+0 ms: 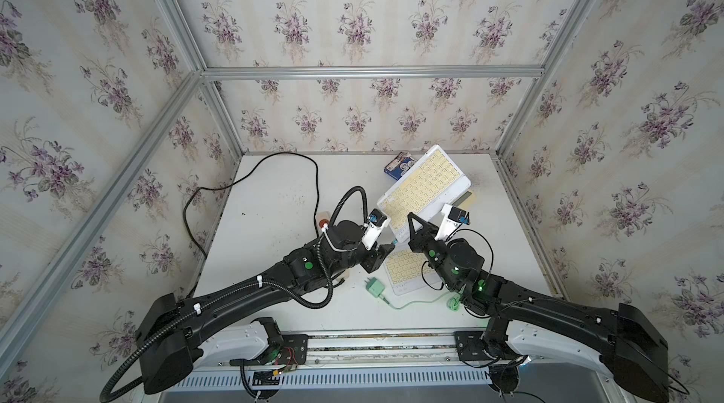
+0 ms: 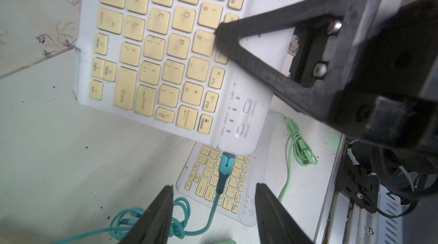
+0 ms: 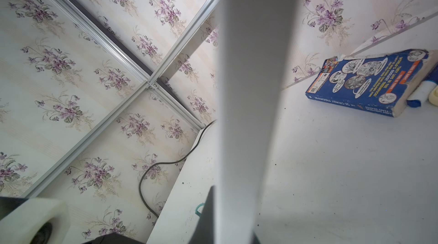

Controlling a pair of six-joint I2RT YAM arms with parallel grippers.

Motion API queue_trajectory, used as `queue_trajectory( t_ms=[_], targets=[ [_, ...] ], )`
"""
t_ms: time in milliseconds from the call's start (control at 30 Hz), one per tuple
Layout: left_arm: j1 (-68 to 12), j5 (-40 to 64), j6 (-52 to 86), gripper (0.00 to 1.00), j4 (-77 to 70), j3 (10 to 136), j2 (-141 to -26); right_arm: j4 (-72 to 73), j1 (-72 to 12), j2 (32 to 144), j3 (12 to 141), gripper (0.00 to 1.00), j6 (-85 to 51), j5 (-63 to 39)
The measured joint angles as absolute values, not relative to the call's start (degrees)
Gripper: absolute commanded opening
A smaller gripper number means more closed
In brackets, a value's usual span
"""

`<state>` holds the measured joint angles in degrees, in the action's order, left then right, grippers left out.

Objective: Unplug the wireless keyboard
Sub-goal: Remove the power cord from the keyboard.

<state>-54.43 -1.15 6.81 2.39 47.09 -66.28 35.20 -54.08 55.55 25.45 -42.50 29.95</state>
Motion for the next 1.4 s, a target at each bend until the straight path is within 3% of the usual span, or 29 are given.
queue_trajectory(
  t_ms=[367,600,833,1133,1400],
  targets=[
    [-54.52,-1.06,6.76,0.56,0.82,47.46,-69.04,39.57,-54.87,54.59,24.62,0.0,-42.02,30.5],
    [-54.52,0.23,6.68,0.41,0.14,48.58,-69.89,40.12,-55.44,53.32,24.62,0.0,-43.77,30.46],
    [-54.54,2.04,6.11,0.16,-0.89,48.9,-69.93,39.97,-55.46,53.98,24.62,0.0,-47.03,30.37],
    [-54.61,2.94,5.02,0.0,-1.02,47.88,-69.93,38.39,-55.51,54.87,24.62,0.0,-52.18,31.24],
    [-54.63,3.07,4.62,0.0,-2.15,45.91,-68.18,37.85,-55.55,55.24,24.71,0.0,-53.76,31.0]
  ],
)
